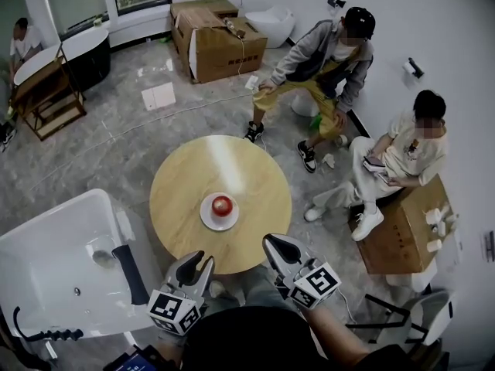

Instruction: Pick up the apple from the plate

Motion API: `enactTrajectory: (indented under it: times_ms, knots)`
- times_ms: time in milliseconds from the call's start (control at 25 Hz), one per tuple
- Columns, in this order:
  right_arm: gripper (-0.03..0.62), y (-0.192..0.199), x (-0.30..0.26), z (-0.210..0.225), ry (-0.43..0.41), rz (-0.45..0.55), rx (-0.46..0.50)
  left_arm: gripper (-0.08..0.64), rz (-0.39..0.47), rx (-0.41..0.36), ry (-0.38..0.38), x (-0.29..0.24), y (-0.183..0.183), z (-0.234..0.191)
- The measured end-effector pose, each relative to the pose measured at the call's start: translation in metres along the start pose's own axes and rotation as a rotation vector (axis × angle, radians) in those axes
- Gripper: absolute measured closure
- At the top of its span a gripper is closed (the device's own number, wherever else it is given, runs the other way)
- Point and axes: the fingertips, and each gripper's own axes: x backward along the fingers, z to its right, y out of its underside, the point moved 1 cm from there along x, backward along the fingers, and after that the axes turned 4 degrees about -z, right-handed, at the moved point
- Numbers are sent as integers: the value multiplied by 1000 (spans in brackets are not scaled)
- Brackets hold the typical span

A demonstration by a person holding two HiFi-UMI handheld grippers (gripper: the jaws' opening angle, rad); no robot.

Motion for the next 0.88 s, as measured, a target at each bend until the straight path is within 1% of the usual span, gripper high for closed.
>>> enactTrajectory:
  times_ms: [200, 440, 600, 720, 880]
  knots:
    - [574, 4, -17, 10, -41, -40, 0, 420, -26, 6, -57, -17, 8, -22]
    - [565, 6, -28, 28, -63, -86, 5, 348, -87, 22, -106, -51, 24, -53]
    - [558, 6, -32, 44, -62, -108, 3, 310, -126, 23, -119, -84, 36, -67]
    - [552, 10, -34, 54, -55, -130, -2, 261, -155, 20, -125, -111, 47, -76]
    - [549, 19, -36, 70, -38, -148, -19, 202, -188, 14, -163, -143, 63, -95]
